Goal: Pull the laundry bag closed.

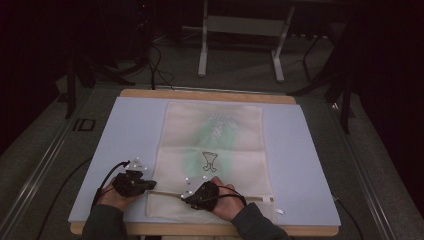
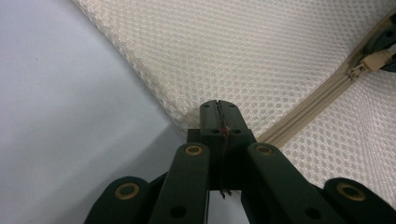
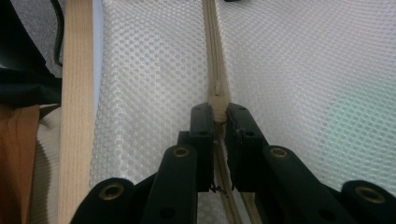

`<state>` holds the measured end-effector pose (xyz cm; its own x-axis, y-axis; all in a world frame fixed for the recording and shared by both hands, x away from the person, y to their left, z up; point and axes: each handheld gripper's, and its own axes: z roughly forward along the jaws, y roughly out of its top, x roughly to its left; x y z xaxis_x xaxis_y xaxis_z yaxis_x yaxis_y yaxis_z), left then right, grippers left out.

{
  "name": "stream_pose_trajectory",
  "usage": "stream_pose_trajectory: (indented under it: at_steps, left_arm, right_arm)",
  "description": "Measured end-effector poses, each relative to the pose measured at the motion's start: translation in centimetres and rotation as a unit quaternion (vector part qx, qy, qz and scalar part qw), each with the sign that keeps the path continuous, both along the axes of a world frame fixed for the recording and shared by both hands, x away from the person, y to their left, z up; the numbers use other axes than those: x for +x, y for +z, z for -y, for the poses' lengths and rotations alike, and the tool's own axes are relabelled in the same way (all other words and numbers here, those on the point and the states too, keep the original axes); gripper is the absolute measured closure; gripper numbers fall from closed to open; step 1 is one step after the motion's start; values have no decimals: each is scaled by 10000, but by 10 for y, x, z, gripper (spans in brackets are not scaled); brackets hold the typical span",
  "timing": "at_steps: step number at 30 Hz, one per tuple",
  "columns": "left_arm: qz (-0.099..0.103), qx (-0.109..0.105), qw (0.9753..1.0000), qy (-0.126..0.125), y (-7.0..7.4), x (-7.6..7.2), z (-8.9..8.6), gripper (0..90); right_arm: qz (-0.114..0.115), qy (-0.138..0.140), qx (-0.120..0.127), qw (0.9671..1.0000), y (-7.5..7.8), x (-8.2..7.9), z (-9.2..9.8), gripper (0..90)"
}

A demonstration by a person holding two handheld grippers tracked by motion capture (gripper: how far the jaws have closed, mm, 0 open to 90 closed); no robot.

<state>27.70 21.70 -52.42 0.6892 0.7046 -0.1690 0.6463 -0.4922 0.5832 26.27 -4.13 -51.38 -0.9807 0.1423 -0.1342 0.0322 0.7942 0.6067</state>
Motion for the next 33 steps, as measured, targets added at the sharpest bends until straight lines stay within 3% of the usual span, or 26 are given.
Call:
stream_pose_trajectory:
  at_steps: [33]
  left_arm:
    - [-15, -11, 10000, 9, 0, 0, 0, 897]
  right_arm:
    - [72, -38, -221, 9997, 7, -4, 18, 821]
